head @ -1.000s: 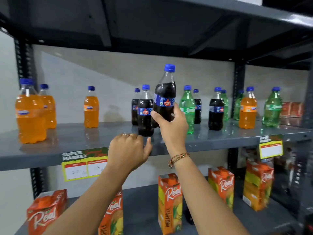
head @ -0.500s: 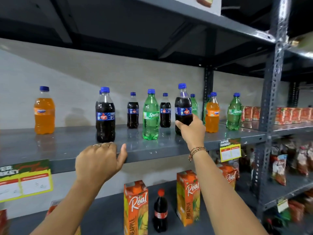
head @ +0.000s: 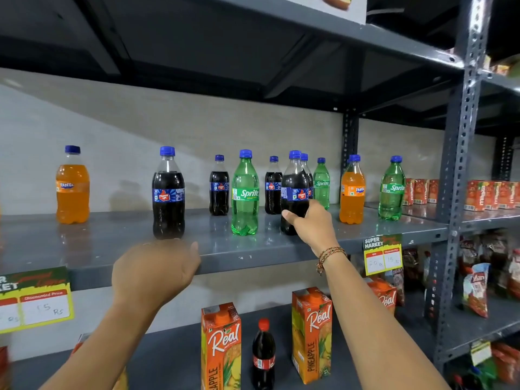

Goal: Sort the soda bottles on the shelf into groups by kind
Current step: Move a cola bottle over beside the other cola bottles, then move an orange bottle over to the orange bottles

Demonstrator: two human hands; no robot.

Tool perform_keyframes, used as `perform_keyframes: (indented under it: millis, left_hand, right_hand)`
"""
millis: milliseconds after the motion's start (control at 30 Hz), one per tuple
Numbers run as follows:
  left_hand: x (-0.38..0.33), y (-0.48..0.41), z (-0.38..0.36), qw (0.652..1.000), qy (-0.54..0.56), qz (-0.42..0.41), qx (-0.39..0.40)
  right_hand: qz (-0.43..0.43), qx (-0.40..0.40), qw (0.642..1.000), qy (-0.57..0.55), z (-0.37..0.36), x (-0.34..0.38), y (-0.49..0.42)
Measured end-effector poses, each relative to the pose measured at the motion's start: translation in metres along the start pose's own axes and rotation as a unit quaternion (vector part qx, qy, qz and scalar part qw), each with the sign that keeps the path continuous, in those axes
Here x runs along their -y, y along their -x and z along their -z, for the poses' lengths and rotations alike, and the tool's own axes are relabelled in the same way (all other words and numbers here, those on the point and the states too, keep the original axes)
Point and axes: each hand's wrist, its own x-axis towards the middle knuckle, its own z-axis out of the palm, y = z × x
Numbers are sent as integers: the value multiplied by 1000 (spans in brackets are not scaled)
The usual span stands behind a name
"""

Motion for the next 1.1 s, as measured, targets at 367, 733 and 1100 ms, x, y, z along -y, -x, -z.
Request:
perform_keyframes:
  millis: [367,733,1100]
  left_hand:
    - [-3,-1,6,1000,9,10,2]
    - [-4,-1,2,1000,-5,9,0]
    - [-5,-2,-5,999,-13,19,-28]
  right_hand:
    - [-9,76,994,-78,9,1,-3]
    - [-100,-263,959,-18,76,-41,-64]
    - [-138,-102,981,91,63,-75,-95]
